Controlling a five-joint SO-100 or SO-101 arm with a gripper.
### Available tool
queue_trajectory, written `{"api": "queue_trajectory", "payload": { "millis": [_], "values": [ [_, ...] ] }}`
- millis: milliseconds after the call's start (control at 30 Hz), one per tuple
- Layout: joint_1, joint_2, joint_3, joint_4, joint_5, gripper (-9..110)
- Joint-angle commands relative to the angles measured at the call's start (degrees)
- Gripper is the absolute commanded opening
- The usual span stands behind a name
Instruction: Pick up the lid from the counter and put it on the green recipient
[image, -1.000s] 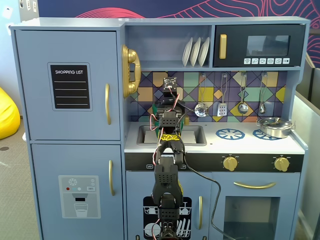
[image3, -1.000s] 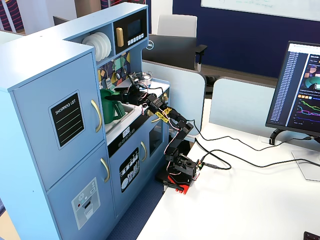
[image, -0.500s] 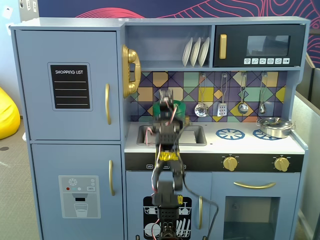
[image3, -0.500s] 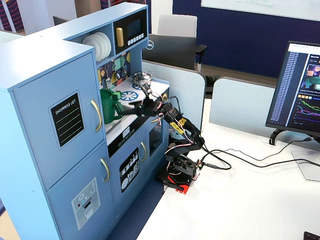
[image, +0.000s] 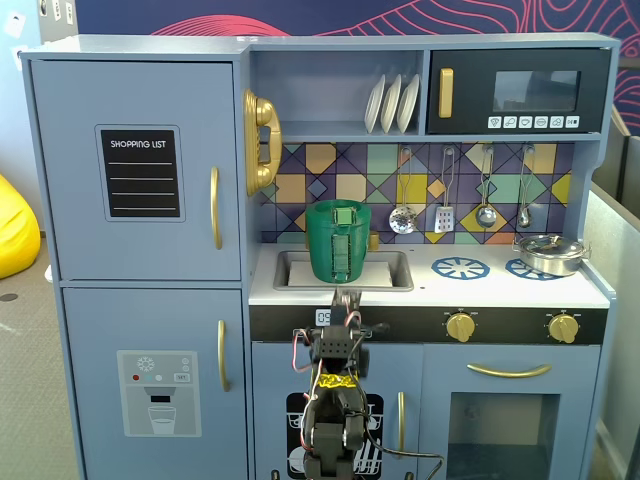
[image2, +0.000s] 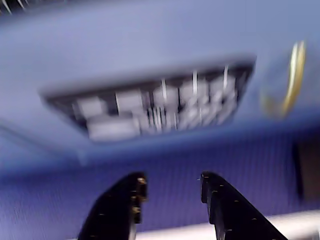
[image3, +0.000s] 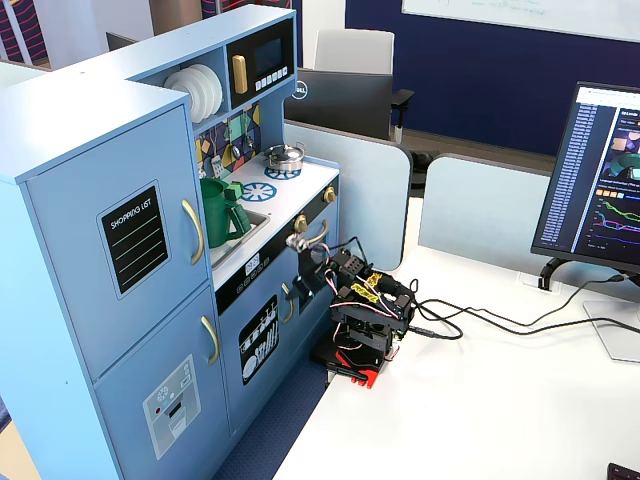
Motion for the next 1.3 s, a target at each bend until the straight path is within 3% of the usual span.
{"api": "queue_trajectory", "payload": {
  "millis": [0, 167, 400, 500, 1267],
  "values": [
    [-1.6, 2.0, 6.3, 0.4, 0.7, 0],
    [-4.2, 1.3, 10.0, 5.9, 4.3, 3],
    [-4.6, 2.9, 10.0, 24.9, 8.0, 3],
    [-3.2, 3.0, 10.0, 25.1, 13.8, 3],
    [-2.1, 3.0, 10.0, 25.1, 13.4, 3]
  ]
}}
